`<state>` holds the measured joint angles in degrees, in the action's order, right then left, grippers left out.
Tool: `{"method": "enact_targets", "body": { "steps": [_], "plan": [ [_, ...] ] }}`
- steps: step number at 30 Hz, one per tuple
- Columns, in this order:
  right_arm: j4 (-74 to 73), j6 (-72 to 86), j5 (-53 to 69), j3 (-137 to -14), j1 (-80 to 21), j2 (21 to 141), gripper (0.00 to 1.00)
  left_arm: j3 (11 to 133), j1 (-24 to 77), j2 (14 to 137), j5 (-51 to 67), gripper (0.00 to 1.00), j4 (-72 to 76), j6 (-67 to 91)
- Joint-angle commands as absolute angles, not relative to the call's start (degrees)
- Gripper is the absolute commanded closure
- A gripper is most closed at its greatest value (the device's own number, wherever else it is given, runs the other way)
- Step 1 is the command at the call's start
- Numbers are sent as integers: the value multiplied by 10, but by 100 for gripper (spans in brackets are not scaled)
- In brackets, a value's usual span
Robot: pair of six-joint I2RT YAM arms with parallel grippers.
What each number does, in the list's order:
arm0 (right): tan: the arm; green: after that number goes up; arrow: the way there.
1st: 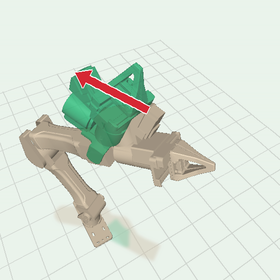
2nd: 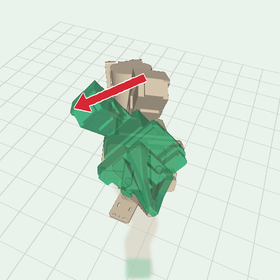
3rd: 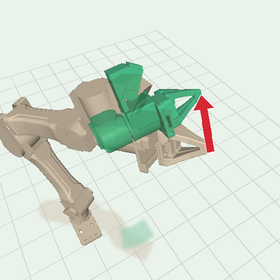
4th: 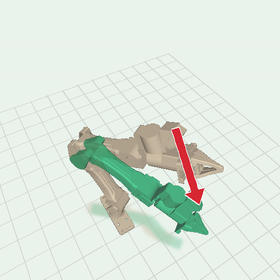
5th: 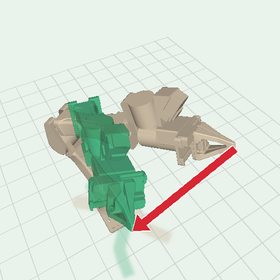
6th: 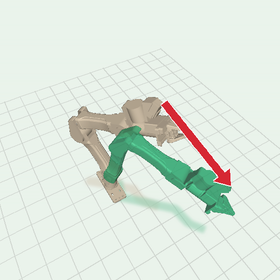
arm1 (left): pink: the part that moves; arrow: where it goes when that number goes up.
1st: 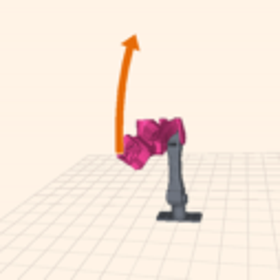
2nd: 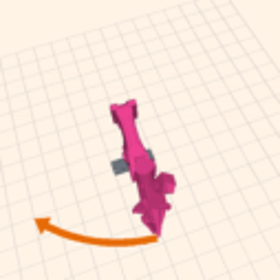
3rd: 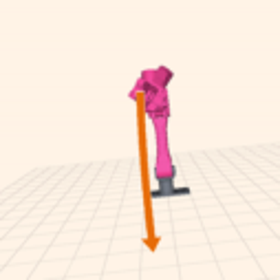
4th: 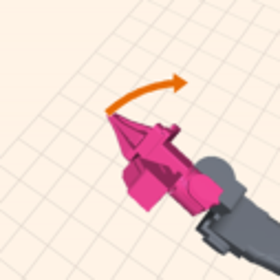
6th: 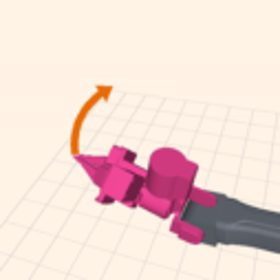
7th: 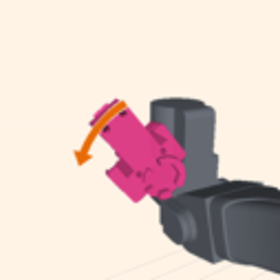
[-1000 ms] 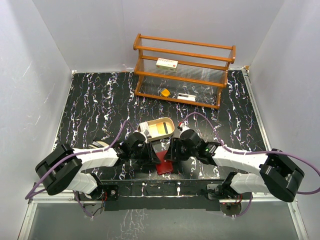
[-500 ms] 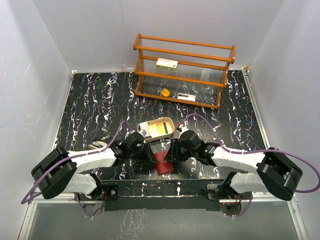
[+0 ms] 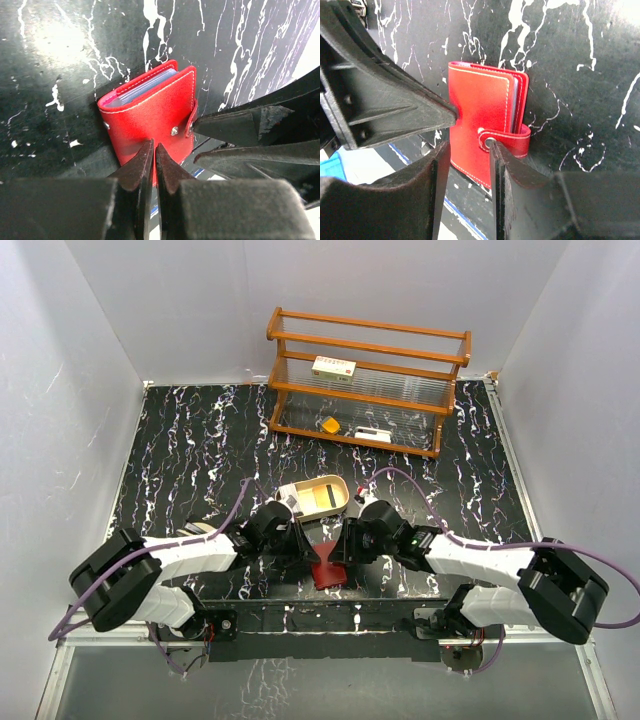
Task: Put the credit cards into the card holder
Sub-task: Close the card holder at the center of the board.
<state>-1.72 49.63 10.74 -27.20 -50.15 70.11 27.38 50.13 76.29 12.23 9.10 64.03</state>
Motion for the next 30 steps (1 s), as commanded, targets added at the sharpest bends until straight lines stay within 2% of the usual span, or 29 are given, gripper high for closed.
{"method": "enact_targets", "body": {
  "steps": [1, 6, 17, 21, 27, 30],
  "plan": [
    [-62, 497, 96, -298, -502, 660, 64, 264, 505, 778, 149, 95, 153, 614],
    [-104, 471, 58, -297, -500, 628, 58, 282, 504, 781, 99, 95, 39, 589],
    [-35, 462, 104, -300, -497, 722, 39, 282, 505, 802, 102, 94, 36, 590],
    [-17, 461, 120, -303, -497, 728, 41, 286, 505, 808, 101, 94, 34, 589],
    [-14, 461, 133, -306, -497, 708, 50, 277, 505, 809, 106, 94, 46, 596],
    [-12, 461, 138, -302, -497, 696, 50, 278, 505, 812, 107, 94, 48, 597]
  ]
}}
